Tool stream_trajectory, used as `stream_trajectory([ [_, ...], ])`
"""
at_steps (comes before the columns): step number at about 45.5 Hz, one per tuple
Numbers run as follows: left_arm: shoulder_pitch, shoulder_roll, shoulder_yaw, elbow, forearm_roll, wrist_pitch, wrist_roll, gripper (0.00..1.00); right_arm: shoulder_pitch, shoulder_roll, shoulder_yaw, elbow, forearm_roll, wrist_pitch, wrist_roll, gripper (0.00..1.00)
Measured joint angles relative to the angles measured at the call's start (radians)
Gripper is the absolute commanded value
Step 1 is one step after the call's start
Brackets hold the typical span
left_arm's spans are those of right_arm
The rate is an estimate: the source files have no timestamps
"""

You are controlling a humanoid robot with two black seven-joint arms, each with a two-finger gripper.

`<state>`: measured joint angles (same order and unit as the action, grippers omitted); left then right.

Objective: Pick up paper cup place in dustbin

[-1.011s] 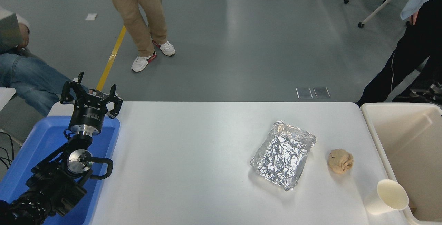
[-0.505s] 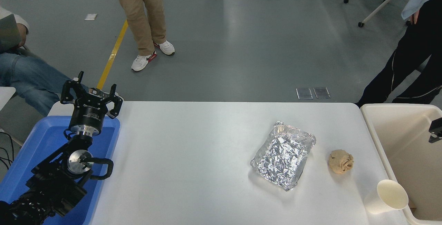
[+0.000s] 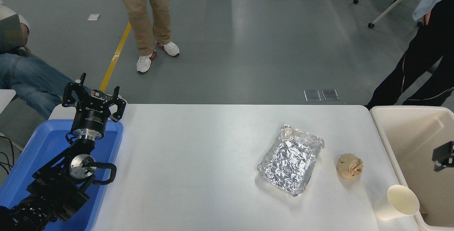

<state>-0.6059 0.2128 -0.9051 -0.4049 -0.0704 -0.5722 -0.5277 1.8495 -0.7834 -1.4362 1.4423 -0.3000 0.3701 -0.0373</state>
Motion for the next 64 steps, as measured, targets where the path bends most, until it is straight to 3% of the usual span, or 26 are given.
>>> stream_trajectory([
  [26,0.0,0.0,0.0,0.0,0.0,0.0,0.0,0.99,-0.321,0.011,0.199,-0.053,-0.04,-0.153,-0.001,0.97],
  [34,0.0,-0.001,0.0,0.0,0.0,0.0,0.0,0.99,-0.398,0.011,0.252,-0.111,-0.034,-0.185,0.0,0.88],
  [39,0.0,-0.001,0.0,0.0,0.0,0.0,0.0,0.99,-0.442,0.012,0.288,-0.146,-0.031,-0.2,0.0,0.7],
  [44,0.0,-0.001,0.0,0.0,0.0,0.0,0.0,0.99,-0.483,0.011,0.323,-0.171,-0.029,-0.216,0.001,0.46],
  [50,0.0,-0.001,0.0,0.0,0.0,0.0,0.0,0.99,-0.529,0.01,0.353,-0.188,-0.027,-0.237,0.001,0.02],
  [64,0.0,0.0,0.0,0.0,0.0,0.0,0.0,0.99,-0.576,-0.004,0.408,-0.198,-0.026,-0.28,0.007,0.0],
])
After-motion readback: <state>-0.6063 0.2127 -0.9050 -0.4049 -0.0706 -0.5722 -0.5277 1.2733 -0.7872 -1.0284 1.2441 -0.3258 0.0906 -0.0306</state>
